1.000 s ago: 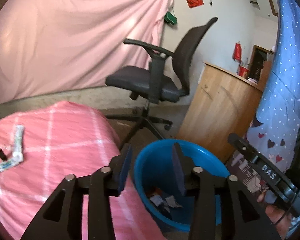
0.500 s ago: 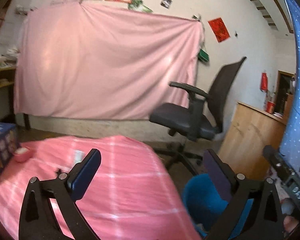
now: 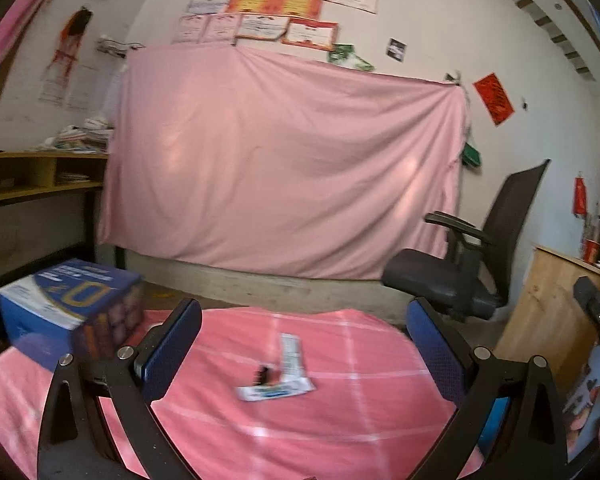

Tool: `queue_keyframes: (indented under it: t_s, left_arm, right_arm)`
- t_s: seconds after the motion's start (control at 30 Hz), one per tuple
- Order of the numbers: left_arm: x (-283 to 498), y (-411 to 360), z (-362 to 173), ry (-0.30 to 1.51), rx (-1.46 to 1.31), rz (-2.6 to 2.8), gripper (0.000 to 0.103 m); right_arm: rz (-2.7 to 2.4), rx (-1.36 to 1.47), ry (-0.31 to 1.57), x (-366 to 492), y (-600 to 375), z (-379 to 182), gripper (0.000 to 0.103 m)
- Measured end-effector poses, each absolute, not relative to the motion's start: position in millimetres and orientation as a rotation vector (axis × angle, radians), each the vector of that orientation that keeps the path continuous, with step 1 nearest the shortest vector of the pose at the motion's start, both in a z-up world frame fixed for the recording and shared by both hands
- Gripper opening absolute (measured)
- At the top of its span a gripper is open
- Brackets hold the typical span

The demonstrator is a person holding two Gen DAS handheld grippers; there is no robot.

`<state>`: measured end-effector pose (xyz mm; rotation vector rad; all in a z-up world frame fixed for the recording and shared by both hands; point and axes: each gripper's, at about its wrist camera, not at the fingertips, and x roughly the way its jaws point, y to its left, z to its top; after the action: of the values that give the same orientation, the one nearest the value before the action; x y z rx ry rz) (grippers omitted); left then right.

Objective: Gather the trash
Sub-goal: 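Move both tools back over the table toward the toothpaste tube and clip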

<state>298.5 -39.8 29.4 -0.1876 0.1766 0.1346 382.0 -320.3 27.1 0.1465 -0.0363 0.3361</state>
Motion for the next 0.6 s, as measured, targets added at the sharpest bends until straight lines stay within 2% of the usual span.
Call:
queue_keyframes:
  t_s: [0.6]
  left_arm:
    - [284.0,31.0,-6.6,0.212,-0.138,0.226,0.100]
  right_arm:
    - [0.476,-0.005,0.040,400.6,-222.4,5.2,0.103]
